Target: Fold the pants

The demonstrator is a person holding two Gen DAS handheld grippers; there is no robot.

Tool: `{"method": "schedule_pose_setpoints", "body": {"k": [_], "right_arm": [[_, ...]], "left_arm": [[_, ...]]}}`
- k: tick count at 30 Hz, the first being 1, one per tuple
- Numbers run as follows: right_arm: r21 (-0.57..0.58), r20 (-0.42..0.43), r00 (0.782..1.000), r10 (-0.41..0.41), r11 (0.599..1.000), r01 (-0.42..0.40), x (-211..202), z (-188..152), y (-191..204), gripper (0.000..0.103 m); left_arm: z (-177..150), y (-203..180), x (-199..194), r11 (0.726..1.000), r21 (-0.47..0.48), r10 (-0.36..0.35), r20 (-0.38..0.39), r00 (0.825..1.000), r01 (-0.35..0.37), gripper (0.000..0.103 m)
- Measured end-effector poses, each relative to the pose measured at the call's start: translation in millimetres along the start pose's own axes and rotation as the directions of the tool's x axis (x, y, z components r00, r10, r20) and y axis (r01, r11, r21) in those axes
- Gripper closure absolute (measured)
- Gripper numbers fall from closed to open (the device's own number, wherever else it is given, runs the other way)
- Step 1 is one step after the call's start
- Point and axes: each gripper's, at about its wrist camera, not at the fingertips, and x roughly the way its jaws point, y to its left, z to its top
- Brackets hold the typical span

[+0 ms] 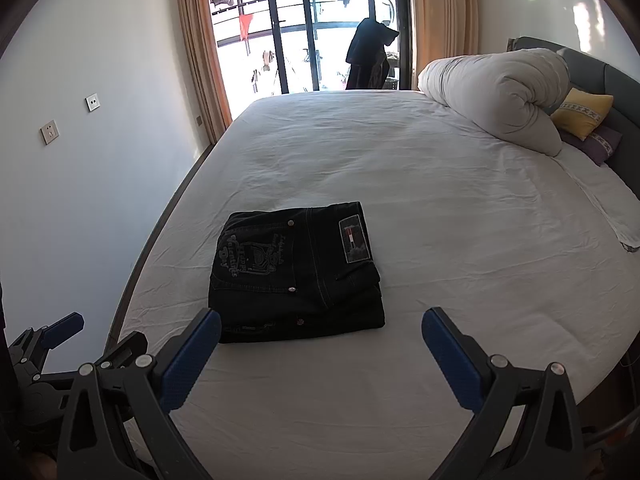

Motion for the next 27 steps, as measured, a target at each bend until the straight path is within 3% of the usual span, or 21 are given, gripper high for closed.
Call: {"method": "schedule_pose_setpoints", "body": {"k": [27], "right_arm": [[-0.001,-0.005,1.000,0.002,1.000,-0.002,-2.8,-2.2,-1.3,0.000]], "left_arm": [[-1.2,-1.1,3.4,1.000,0.002,-0.003,-0.006,1.000,0.003,0.000]]}}
